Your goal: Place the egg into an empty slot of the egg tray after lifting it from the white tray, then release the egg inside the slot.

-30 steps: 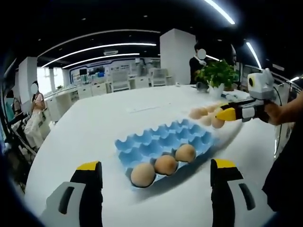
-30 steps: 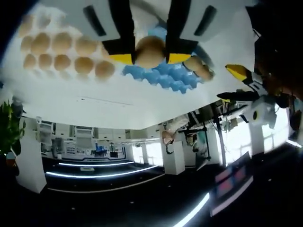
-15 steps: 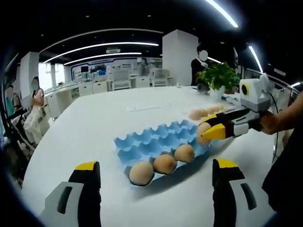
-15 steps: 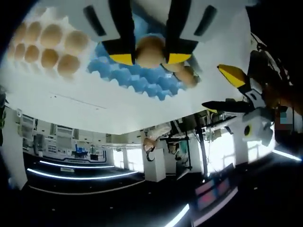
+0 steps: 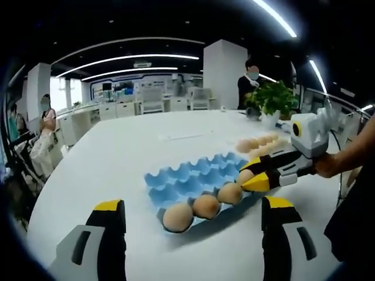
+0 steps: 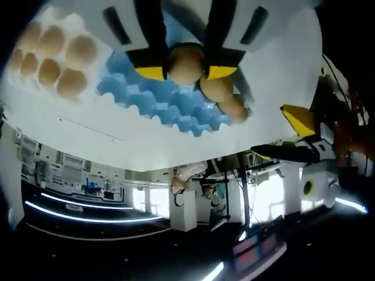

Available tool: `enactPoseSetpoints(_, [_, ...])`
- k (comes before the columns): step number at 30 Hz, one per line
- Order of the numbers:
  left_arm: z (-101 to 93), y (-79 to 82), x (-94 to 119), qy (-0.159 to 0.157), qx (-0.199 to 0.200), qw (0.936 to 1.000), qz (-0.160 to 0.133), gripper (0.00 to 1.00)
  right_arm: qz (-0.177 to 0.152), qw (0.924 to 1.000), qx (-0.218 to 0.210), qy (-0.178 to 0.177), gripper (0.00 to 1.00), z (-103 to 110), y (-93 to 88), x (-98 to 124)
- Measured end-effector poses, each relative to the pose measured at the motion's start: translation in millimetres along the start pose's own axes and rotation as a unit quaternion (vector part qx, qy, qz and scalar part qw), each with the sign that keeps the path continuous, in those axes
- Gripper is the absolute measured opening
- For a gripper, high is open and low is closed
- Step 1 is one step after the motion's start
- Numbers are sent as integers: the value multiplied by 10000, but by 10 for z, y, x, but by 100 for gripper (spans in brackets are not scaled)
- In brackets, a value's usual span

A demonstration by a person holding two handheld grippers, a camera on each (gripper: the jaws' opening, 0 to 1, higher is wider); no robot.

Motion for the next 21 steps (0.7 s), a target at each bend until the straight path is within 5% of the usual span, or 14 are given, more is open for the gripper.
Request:
enactPoseSetpoints(9, [11, -7, -4, 29, 25, 10000, 4, 98, -17, 9993, 369, 41, 25, 16, -12, -7])
enactPoseSetpoints(21, [-47, 16, 15, -36, 63, 10000, -43, 96, -107, 9996, 277, -34, 33, -35, -29, 53])
Point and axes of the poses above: the point that each gripper's makers call its tool centre point, and the gripper's own axes: x roughly backward along the fingers, z roughly to its left, y roughly out of its top, the point moved 1 cm from there along x, roughly backward along the fingers, and after that the axes turned 8 degrees about y, right-handed, at the moved point
